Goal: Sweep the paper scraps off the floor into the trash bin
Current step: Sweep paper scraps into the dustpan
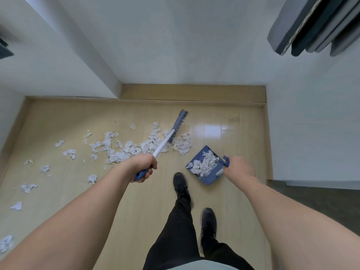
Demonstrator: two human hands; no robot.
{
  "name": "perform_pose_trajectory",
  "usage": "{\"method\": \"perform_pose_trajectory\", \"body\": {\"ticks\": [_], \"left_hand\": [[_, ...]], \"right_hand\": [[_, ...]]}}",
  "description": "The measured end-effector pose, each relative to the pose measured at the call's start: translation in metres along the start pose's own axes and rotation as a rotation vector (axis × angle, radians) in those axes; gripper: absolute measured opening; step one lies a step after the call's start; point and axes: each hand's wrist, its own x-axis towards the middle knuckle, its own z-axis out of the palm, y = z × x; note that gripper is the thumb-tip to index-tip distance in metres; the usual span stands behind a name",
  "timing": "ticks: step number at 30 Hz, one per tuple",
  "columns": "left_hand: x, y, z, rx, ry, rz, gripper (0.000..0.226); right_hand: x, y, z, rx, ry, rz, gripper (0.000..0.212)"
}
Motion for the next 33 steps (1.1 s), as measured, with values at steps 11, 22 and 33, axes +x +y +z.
{"method": "perform_pose_trajectory", "body": {"ticks": [11, 22, 33], "left_hand": [[0.107, 0.102, -0.08, 0.036, 0.025, -0.024, 0.027], [0.092, 0.125, -0.029, 0.186, -0.143, -0.121, 0.024], [0.027, 0.089, 0.033, 0.037, -0.197, -0.172, 0.005]], "right_hand": [[0.075, -0.052, -0.039, -0.091, 0.013, 0.018, 0.006], [0.095, -0.049, -0.052, -0.091, -0.012, -0.018, 0.007], [0.08, 0.002, -0.059, -0.048, -0.075, -0.129, 0.011]]}}
